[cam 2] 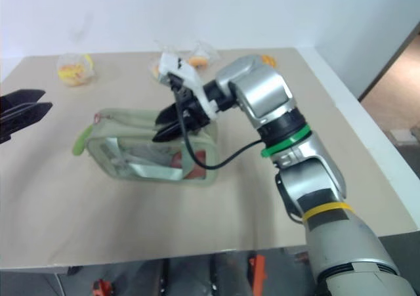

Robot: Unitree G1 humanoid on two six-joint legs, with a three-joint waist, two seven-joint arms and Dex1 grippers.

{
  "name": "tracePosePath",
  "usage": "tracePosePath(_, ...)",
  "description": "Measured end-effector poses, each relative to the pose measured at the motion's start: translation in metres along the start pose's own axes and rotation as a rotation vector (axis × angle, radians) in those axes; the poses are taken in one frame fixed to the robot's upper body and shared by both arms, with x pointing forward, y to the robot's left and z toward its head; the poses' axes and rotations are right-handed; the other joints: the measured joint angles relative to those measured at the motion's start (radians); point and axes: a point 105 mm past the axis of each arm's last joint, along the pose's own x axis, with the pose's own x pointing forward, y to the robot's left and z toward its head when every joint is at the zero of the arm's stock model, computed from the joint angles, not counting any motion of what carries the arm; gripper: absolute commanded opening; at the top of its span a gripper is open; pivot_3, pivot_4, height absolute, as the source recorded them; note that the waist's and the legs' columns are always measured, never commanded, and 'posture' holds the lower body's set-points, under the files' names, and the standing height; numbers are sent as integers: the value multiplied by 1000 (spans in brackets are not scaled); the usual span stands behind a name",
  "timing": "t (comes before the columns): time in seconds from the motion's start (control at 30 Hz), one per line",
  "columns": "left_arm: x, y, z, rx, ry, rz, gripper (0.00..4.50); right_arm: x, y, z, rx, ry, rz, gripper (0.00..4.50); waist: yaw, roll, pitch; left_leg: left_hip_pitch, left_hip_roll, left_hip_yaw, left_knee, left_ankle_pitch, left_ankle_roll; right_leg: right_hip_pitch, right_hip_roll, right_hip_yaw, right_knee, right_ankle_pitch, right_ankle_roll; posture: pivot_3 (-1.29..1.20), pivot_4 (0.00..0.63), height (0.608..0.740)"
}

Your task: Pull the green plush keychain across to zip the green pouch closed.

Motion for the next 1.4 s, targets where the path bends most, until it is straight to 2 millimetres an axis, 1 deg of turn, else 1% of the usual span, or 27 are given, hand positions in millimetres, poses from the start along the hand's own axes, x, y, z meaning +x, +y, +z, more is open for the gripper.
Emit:
tracePosePath(0.03,-2,4,-3,-10,5,12,4088,-5,4,4,-9,-14,16,4028,0,0,0,0,0,0,0,0,0,0,0,0,0,0,0,0,150,740)
tracePosePath(0.13,-9,15,-12,-43,19,44,4088,-32,22,26,-72,-108,65,4028,0,0,0,0,1,0,0,0,0,0,1,0,0,0,-1,0,150,740)
tracePosePath(0.17,-9,16,-13,-48,21,48,4088,-36,24,29,-84,-120,63,4028,0,0,0,0,1,0,0,0,0,0,1,0,0,0,-1,0,150,740)
tracePosePath(0.23,-8,16,-18,-52,37,37,4088,-53,32,33,-135,-141,54,4028,0,0,0,0,1,0,0,0,0,0,0,0,0,0,-1,0,150,740)
tracePosePath(0.3,-8,17,-23,-56,59,29,4088,-65,35,31,-150,-146,21,4028,0,0,0,0,1,0,0,0,0,0,0,0,0,0,-1,0,150,740)
tracePosePath(0.37,-10,16,-30,-67,88,23,4088,-76,36,21,-132,-139,-29,4028,1,0,0,0,1,1,0,0,0,0,0,0,-1,0,-1,0,150,740)
tracePosePath(0.43,-12,16,-38,-69,141,16,4088,-86,33,1,-69,-136,-103,4028,1,0,0,0,1,1,0,0,-1,0,-1,0,-1,-1,-1,0,150,740)
tracePosePath(0.53,-16,18,-45,-62,185,23,4088,-92,32,-31,3,-106,-208,4028,3,0,0,0,0,2,0,0,-1,-1,-1,0,-1,-1,-1,0,150,740)
tracePosePath(0.6,-18,20,-49,-66,199,27,4088,-95,32,-45,42,-94,-266,4028,2,0,0,0,1,3,-1,0,0,-1,-1,1,-1,-1,-1,0,150,740)
tracePosePath(0.67,-18,19,-50,-68,202,20,4088,-95,34,-55,70,-90,-312,4028,0,0,0,1,2,4,-1,0,0,-1,-1,1,-1,-1,-1,0,150,740)
tracePosePath(0.77,-18,20,-51,-72,208,17,4088,-88,35,-66,101,-79,-333,4028,0,0,0,1,2,4,-1,0,0,-1,0,1,-1,-1,-2,0,150,740)
tracePosePath(0.83,-18,22,-51,-75,207,19,4088,-85,36,-66,112,-83,-334,4028,0,0,0,1,2,4,-1,0,0,-1,0,1,-1,-2,-4,0,150,740)
tracePosePath(0.93,-16,20,-50,-77,207,5,4088,-75,42,-62,109,-98,-303,4028,0,0,0,1,2,5,-1,0,0,-1,-1,2,-1,-2,-4,0,150,740)
tracePosePath(1.03,-12,10,-49,-72,220,-40,4088,-66,49,-64,117,-98,-275,4028,1,0,0,0,2,5,-1,-1,0,-1,-1,2,-2,-2,-4,0,150,740)
tracePosePath(1.1,-11,1,-53,-69,250,-69,4088,-58,50,-70,141,-94,-264,4028,0,0,0,1,2,7,-1,-1,-1,-1,-1,3,-2,-2,-4,0,150,740)
tracePosePath(1.17,-11,-3,-54,-73,259,-78,4088,-50,50,-75,154,-81,-254,4028,0,0,0,1,2,8,-1,-1,-1,-1,-1,3,-2,-2,-4,0,150,740)
tracePosePath(1.3,-7,-12,-40,-53,214,-102,4088,-37,50,-90,175,-35,-246,4028,1,0,0,1,2,7,0,-1,0,-1,0,4,-2,-2,-4,0,150,740)
tracePosePath(1.4,8,-32,-22,-3,169,-182,4088,-32,49,-95,162,-9,-252,4028,2,-1,0,1,2,7,1,-1,0,0,-1,5,-2,-2,-3,0,150,740)
